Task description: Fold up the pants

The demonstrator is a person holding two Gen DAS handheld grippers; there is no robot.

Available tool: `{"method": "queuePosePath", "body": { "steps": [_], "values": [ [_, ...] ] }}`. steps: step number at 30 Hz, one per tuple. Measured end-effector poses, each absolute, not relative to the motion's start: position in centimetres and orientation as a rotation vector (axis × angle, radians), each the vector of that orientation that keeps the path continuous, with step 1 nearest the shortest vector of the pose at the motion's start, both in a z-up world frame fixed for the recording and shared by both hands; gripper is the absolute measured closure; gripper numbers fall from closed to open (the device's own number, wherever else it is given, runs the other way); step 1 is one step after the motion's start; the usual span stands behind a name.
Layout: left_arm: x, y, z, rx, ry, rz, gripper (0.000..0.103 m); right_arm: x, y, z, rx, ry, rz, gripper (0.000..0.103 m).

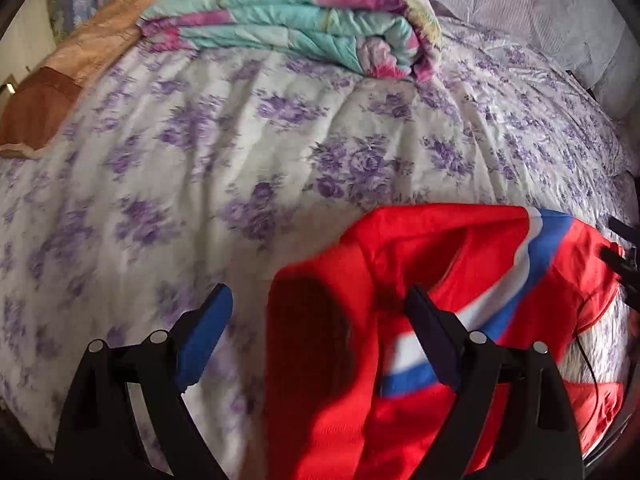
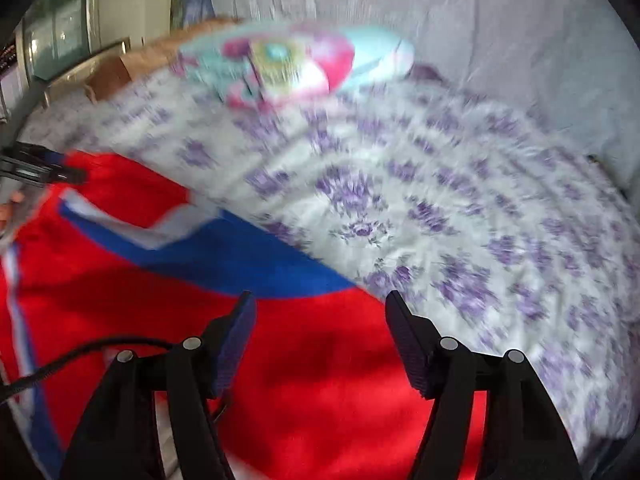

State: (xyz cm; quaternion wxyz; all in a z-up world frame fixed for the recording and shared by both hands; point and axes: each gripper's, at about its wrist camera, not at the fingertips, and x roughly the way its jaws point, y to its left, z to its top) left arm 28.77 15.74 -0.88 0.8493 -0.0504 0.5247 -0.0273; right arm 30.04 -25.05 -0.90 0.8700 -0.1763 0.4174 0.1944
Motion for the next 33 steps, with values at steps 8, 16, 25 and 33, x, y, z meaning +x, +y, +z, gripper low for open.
{"method": "queuePosePath", "body": {
  "steps": [8, 16, 25, 33],
  "values": [
    [29.3, 13.6, -1.5, -0.031, 1.098, -0.144, 0.071, 34.1, -25.1, -4.1, -0.306, 1.019, 0.491, 0.098],
    [24.2, 14.6, 5.9, -0.074, 0.947, -0.225, 0.074, 23.6, -27.0, 6.7, -0.255, 0.752, 0.550, 0.098],
    [13.0, 14.1, 8.0, -0.004, 0.964, -0.327, 0.071, 1.6, -25.4, 8.7, -0.419, 0.682, 0.544, 0.098],
    [8.7, 15.2, 0.5, -0.010, 1.144, -0.312, 0.067, -3.4, -22.7, -3.4, -0.400, 0.802, 0.497, 0.098]
  ]
}}
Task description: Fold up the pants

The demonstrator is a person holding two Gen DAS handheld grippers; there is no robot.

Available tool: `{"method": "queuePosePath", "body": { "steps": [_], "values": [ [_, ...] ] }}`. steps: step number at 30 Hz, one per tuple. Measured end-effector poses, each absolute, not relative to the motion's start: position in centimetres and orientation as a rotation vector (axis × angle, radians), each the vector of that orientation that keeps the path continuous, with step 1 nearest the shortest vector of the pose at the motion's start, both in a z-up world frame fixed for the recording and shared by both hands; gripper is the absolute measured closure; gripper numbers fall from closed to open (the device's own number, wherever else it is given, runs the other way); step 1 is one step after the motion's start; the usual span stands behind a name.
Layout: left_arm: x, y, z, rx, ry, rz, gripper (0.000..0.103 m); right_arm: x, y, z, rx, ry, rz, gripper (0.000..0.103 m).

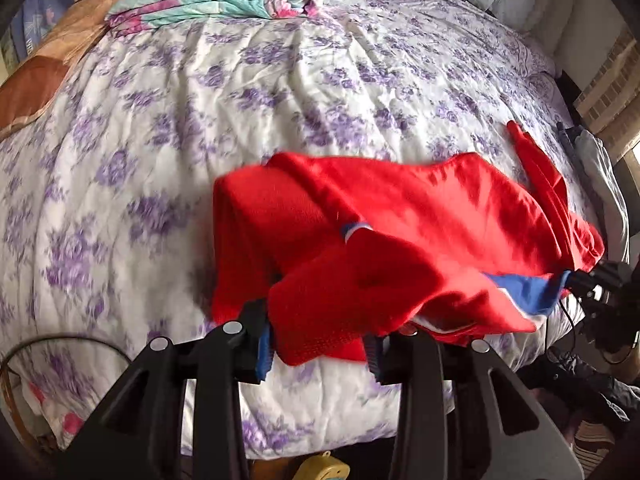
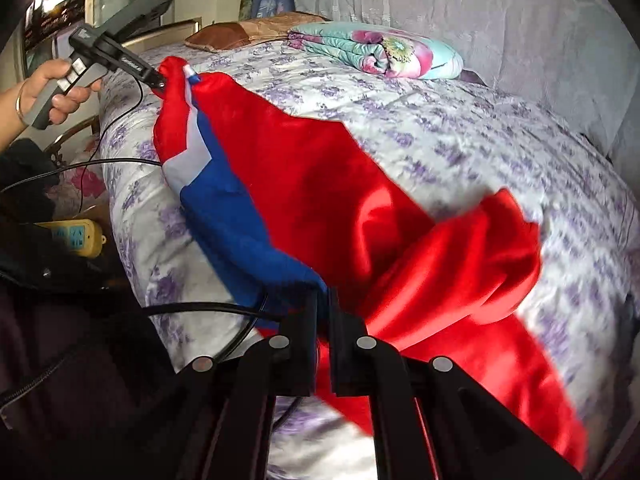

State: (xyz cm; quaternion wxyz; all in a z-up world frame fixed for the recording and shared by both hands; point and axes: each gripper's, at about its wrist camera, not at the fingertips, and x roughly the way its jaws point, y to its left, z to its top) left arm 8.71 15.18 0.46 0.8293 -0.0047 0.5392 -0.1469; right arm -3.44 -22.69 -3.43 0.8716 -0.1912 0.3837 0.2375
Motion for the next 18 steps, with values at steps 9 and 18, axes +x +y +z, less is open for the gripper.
{"method": "queuePosePath", "body": {
  "steps": [9, 18],
  "values": [
    [9.4, 16.7, 0.2, -0.154, 1.123, -0.261, 0.066, -2.5, -23.0, -1.3, -0.320, 0.706, 0.432, 0.098],
    [9.9, 19.3, -1.3, -0.028, 1.149, -0.163, 0.068, -4.9, -19.7, -4.3, -0.413, 0.742, 0.501, 0.098]
  ]
}}
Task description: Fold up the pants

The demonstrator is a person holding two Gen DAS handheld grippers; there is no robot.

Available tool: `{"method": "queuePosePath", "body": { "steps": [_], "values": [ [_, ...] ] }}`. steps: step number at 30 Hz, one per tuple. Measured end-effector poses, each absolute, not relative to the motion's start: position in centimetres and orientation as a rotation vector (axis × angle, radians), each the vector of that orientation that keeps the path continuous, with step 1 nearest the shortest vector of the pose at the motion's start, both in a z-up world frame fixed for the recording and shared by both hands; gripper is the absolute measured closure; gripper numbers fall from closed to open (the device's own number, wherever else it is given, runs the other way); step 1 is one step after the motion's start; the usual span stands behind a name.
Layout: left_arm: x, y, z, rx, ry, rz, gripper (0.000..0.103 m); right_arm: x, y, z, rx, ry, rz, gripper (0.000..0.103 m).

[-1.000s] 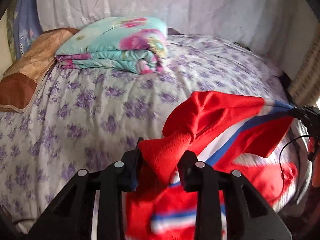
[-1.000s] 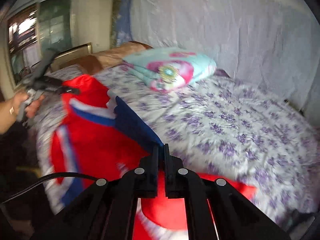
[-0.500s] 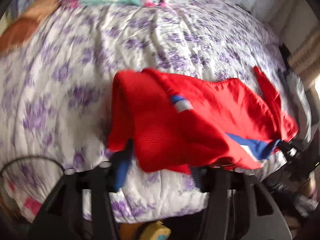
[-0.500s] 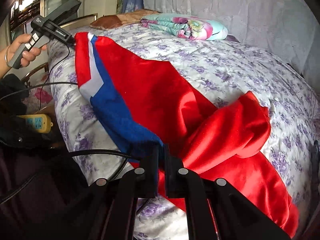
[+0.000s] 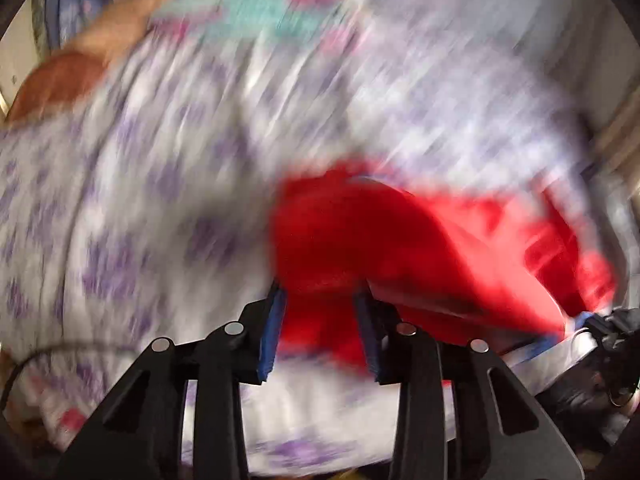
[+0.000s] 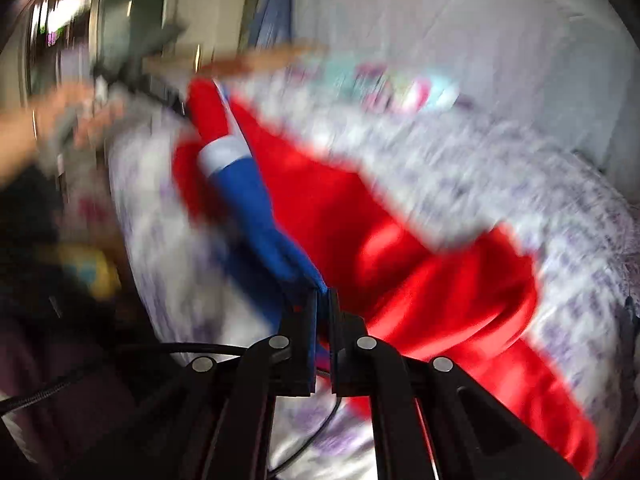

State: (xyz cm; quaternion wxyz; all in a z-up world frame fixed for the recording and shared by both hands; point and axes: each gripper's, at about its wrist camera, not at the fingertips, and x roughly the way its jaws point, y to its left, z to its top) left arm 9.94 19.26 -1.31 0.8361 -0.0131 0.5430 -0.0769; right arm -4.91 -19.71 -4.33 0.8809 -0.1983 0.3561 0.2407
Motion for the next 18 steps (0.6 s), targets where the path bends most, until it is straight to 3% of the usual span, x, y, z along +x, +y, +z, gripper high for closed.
{"method": "queuePosePath", "body": {
  "steps": [1, 5, 8, 11, 13, 15, 16, 18],
  "values": [
    [10.0, 19.9, -2.6, -0.029, 1.197, -0.152, 0.059, -4.9, -19.4, -5.4, -0.423, 0.764, 0.506, 0.098],
    [8.8, 22.7, -1.9, -0.129, 1.209, -0.183, 0.045, -4.8, -19.9, -5.0, -0.363, 0.783, 0.536, 0.095],
    [7.6, 24.0, -0.1, -0.099, 1.197, -0.142, 0.041, -5.1, -20.6, -4.1, -0.324, 0.788, 0.554, 0.088],
    [6.2, 23.7, 3.2, -0.130, 1.118, -0.179, 0.041, -5.9, -21.5, -2.6, -0.273, 0.768, 0.570, 0.065],
    [5.5, 22.4, 5.8, -0.161, 1.046, -0.249, 0.041, -6.3, -22.8, -0.8, -0.228, 0.713, 0.521, 0.041],
    [5.4, 19.9, 7.3, -0.149, 0.982, -0.298, 0.035, -5.8, -24.7, 1.7, -0.152, 0.637, 0.434, 0.026],
    [5.6, 18.2, 7.8, -0.126, 0.936, -0.288, 0.028, -5.1, -25.9, 3.0, -0.110, 0.607, 0.348, 0.016],
    [6.8, 15.9, 6.7, -0.101, 0.935, -0.275, 0.024, -2.7, -27.7, 4.6, -0.039, 0.608, 0.229, 0.008]
  ]
}}
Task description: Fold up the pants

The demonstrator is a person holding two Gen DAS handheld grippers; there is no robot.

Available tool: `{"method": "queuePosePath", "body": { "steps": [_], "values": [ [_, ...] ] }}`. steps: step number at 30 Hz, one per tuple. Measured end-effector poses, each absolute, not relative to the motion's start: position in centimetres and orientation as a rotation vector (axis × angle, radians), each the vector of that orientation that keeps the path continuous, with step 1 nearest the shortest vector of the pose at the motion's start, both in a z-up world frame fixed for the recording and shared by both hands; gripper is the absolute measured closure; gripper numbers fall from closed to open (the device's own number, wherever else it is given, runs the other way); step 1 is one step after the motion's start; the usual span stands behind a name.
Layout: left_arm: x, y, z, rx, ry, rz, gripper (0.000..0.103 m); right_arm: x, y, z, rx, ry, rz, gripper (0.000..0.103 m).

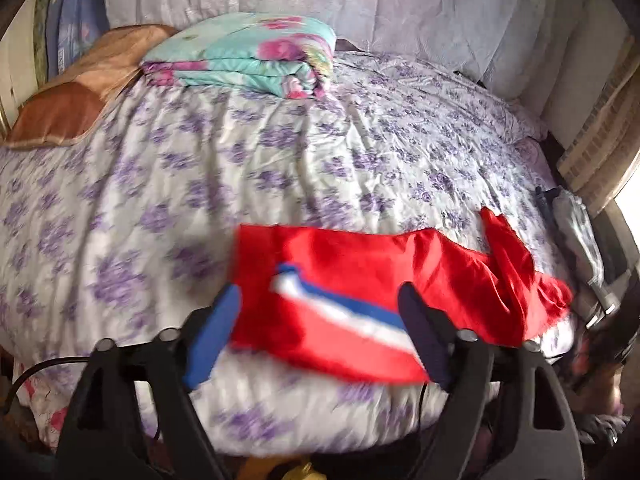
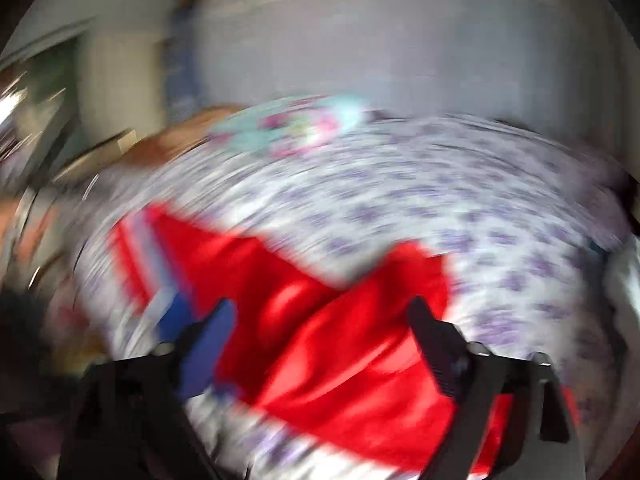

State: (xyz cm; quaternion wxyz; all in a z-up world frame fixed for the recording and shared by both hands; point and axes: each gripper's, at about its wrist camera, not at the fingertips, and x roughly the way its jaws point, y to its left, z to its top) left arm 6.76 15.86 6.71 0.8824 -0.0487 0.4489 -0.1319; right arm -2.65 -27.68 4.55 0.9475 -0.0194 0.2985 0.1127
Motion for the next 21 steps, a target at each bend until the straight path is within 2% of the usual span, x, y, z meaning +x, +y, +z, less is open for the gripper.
{"method": "queuePosePath", "body": {
  "steps": [4, 7, 8, 9, 10, 11, 12, 17, 20, 21],
  "values": [
    [9.8, 13.3, -1.4, 0.028, 1.147, -0.168, 0.025, 4.0, -26.5, 3.3, -0.089, 0.761, 0.097, 0.008],
    [8.7, 12.3, -2.8, 0.145, 1.085, -0.134, 0.019, 7.4, -24.7, -0.3, -0.175, 0.865, -0.003, 0.008],
    [8.5, 12.1, -2.6, 0.147, 1.082, -0.132, 0.019, 8.1, -24.3, -2.0, -0.206, 0.908, -0.035, 0.012],
    [8.5, 12.2, -2.4, 0.138, 1.083, -0.133, 0.019, 8.6, -24.2, -4.4, -0.238, 0.970, -0.039, 0.045],
    [8.4, 12.4, -2.3, 0.127, 1.085, -0.139, 0.019, 8.7, -24.2, -5.7, -0.258, 1.001, -0.014, 0.064],
    [8.4, 12.6, -2.2, 0.120, 1.084, -0.145, 0.018, 8.0, -24.3, -5.4, -0.287, 0.945, 0.000, 0.076],
    [8.3, 12.8, -2.2, 0.115, 1.084, -0.150, 0.018, 7.3, -24.7, -4.7, -0.299, 0.910, -0.013, 0.096],
    [8.1, 12.8, -2.2, 0.109, 1.080, -0.178, 0.015, -1.8, -32.7, 1.9, 0.036, 0.532, -0.003, 0.096],
    [8.2, 12.6, -2.2, 0.083, 1.077, -0.194, 0.013, -7.2, -36.6, -1.0, 0.253, 0.474, -0.089, 0.092],
    [8.2, 12.5, -2.3, 0.088, 1.077, -0.190, 0.012, -8.3, -37.5, -3.6, 0.344, 0.511, -0.123, 0.084]
  ]
}}
